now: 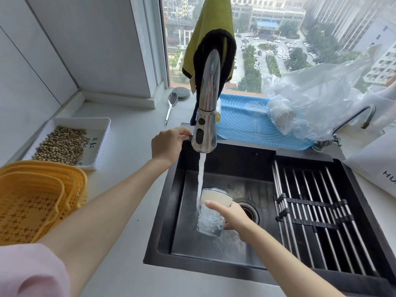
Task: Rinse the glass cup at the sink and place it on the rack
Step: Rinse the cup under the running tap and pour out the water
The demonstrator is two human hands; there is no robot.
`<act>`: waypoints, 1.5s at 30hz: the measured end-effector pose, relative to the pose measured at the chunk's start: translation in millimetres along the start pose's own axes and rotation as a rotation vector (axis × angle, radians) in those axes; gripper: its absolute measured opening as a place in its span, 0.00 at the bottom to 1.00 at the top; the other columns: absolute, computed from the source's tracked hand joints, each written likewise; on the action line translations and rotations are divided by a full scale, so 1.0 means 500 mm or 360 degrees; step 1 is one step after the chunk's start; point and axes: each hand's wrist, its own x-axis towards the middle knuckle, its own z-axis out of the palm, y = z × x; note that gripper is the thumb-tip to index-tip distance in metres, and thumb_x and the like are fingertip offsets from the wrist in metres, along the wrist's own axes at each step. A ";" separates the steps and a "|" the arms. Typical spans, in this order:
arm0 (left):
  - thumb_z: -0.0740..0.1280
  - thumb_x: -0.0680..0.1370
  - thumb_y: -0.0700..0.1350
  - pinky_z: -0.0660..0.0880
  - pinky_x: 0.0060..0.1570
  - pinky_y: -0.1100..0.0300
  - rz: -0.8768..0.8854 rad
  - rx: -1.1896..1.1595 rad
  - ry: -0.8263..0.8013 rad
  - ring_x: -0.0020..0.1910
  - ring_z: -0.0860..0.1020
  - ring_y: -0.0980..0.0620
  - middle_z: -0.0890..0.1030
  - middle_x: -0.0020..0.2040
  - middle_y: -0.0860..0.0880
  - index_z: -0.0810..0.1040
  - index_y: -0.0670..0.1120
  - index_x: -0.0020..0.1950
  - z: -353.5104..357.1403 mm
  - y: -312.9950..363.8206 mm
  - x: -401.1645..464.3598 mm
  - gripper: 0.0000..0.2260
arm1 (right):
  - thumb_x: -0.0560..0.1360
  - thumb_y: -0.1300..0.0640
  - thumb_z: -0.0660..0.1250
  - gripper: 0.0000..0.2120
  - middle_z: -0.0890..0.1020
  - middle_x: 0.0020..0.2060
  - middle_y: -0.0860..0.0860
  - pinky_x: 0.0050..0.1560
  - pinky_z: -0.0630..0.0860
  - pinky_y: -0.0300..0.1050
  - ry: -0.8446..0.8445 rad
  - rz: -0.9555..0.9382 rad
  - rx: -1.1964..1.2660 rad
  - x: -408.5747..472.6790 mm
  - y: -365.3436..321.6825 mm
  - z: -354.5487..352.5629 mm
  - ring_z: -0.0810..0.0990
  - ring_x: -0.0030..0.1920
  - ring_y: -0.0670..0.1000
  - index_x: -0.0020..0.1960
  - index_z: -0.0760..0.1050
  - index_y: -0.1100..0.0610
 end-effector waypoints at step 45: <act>0.63 0.77 0.44 0.72 0.44 0.56 0.0028 0.0042 -0.0052 0.47 0.80 0.40 0.85 0.48 0.44 0.80 0.52 0.55 0.005 -0.019 0.015 0.10 | 0.58 0.42 0.82 0.38 0.83 0.53 0.42 0.56 0.79 0.47 0.0202 -0.0575 -0.0578 0.007 -0.049 0.051 0.81 0.55 0.46 0.63 0.68 0.44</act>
